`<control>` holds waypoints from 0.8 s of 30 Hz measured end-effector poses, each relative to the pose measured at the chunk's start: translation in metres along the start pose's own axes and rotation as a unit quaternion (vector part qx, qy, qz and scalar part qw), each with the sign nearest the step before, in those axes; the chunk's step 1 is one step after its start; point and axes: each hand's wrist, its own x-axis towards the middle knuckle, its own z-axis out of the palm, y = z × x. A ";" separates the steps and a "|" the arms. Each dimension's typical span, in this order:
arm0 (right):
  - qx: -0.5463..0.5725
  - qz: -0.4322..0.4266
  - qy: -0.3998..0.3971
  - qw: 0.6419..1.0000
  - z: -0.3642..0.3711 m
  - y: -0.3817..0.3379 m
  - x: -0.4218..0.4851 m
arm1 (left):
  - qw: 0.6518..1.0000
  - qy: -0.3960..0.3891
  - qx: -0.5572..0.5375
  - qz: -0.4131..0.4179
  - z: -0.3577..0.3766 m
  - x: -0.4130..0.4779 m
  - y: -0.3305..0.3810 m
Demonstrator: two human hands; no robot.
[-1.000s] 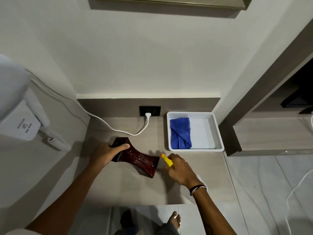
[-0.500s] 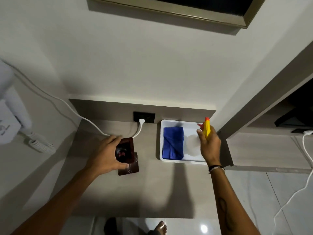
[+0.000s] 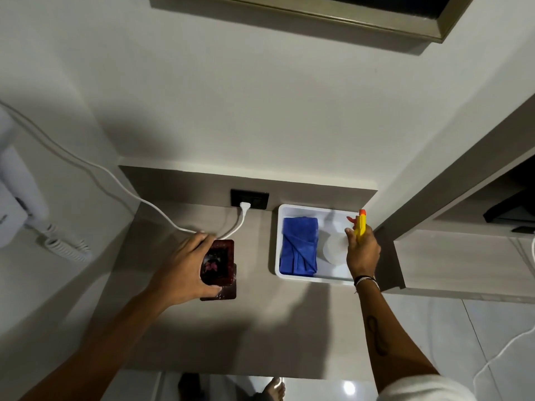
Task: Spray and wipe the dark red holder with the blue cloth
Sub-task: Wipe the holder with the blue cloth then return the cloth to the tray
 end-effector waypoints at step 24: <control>-0.436 -0.190 -0.305 0.825 0.125 0.016 0.001 | 0.988 0.066 0.045 0.132 0.030 0.011 -0.015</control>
